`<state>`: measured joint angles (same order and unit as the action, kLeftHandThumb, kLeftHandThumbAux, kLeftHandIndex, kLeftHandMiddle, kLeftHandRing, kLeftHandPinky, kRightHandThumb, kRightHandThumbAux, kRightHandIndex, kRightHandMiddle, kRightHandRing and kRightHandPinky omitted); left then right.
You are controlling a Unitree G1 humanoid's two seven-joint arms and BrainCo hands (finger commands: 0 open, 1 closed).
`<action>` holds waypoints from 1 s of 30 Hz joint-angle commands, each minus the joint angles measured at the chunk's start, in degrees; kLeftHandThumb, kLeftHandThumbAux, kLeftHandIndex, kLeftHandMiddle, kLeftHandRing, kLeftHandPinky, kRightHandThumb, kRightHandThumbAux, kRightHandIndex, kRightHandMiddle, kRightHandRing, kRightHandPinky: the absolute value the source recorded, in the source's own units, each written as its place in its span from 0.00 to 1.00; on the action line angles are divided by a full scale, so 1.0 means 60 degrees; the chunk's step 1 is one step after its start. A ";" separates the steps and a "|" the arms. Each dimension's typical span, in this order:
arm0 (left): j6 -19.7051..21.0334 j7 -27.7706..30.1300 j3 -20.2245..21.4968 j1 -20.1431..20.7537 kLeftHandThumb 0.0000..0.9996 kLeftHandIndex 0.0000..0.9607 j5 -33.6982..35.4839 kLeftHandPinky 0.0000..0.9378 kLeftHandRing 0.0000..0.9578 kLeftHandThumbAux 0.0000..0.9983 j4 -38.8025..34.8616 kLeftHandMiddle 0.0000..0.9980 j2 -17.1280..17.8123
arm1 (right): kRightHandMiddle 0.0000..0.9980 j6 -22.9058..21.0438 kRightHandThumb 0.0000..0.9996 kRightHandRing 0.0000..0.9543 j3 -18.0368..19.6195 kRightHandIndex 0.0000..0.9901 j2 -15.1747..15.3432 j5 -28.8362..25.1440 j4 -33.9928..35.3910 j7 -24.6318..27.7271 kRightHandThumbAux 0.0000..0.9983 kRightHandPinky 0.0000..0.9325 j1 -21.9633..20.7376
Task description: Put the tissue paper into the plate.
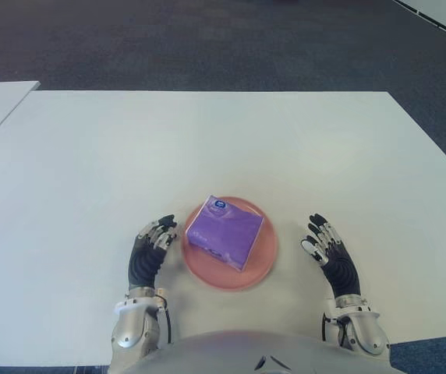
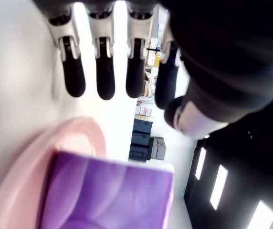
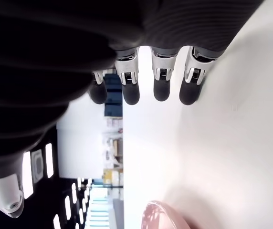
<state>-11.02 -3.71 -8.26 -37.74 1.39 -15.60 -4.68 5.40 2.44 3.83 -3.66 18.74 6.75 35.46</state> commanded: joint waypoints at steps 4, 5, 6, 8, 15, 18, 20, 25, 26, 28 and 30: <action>-0.0483 -0.0260 -0.0305 -0.0409 0.28 0.25 -0.0478 0.30 0.27 0.62 0.0015 0.24 -0.0067 | 0.10 -0.0226 0.15 0.03 0.0085 0.08 0.0078 -0.0096 0.0064 0.0055 0.57 0.00 0.0182; -0.0500 -0.0281 -0.0323 -0.0422 0.27 0.25 -0.0513 0.29 0.27 0.61 0.0006 0.24 -0.0063 | 0.10 -0.0249 0.15 0.03 0.0092 0.08 0.0076 -0.0111 0.0069 0.0058 0.57 0.00 0.0189; -0.0515 -0.0298 -0.0336 -0.0431 0.26 0.24 -0.0537 0.29 0.26 0.61 0.0003 0.24 -0.0059 | 0.11 -0.0266 0.15 0.03 0.0097 0.09 0.0073 -0.0120 0.0071 0.0060 0.57 0.00 0.0194; -0.0515 -0.0345 -0.0384 -0.0475 0.25 0.24 -0.0616 0.28 0.26 0.60 -0.0051 0.24 -0.0058 | 0.11 -0.0308 0.15 0.03 0.0108 0.09 0.0071 -0.0139 0.0095 0.0063 0.57 0.00 0.0202; -0.0572 -0.0393 -0.0476 -0.0608 0.24 0.23 -0.0685 0.28 0.24 0.59 -0.0163 0.23 -0.0050 | 0.11 -0.0367 0.16 0.03 0.0093 0.09 0.0104 -0.0137 0.0231 0.0122 0.56 0.00 0.0253; -0.0662 -0.0339 -0.0482 -0.0660 0.24 0.22 -0.0679 0.27 0.24 0.58 -0.0165 0.22 0.0003 | 0.11 -0.0387 0.16 0.02 0.0083 0.10 0.0086 -0.0130 0.0268 0.0115 0.56 0.00 0.0273; -0.0697 -0.0301 -0.0474 -0.0663 0.23 0.22 -0.0667 0.26 0.23 0.58 -0.0161 0.21 0.0041 | 0.11 -0.0417 0.16 0.02 0.0073 0.10 0.0073 -0.0112 0.0294 0.0099 0.56 0.00 0.0273; -0.0807 -0.0153 -0.0434 -0.0633 0.22 0.21 -0.0609 0.26 0.22 0.57 -0.0110 0.21 0.0193 | 0.11 -0.0430 0.16 0.02 0.0034 0.09 0.0045 -0.0037 0.0317 0.0050 0.55 0.00 0.0269; -0.0808 -0.0144 -0.0428 -0.0634 0.22 0.21 -0.0608 0.25 0.22 0.57 -0.0112 0.21 0.0208 | 0.11 -0.0438 0.16 0.02 0.0027 0.09 0.0044 -0.0027 0.0324 0.0045 0.55 0.00 0.0272; -0.0771 -0.0125 -0.0416 -0.0649 0.22 0.20 -0.0617 0.23 0.20 0.58 -0.0141 0.20 0.0245 | 0.11 -0.0438 0.16 0.02 0.0013 0.09 0.0056 0.0005 0.0360 0.0039 0.55 0.00 0.0288; -0.0720 -0.0107 -0.0407 -0.0672 0.21 0.19 -0.0610 0.22 0.19 0.58 -0.0183 0.19 0.0271 | 0.10 -0.0397 0.16 0.02 -0.0004 0.09 0.0078 0.0047 0.0392 0.0039 0.54 0.00 0.0314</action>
<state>-15.63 -5.10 -10.32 -41.32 -2.20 -16.36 -3.57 3.74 2.75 4.26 -3.63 20.77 7.08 36.30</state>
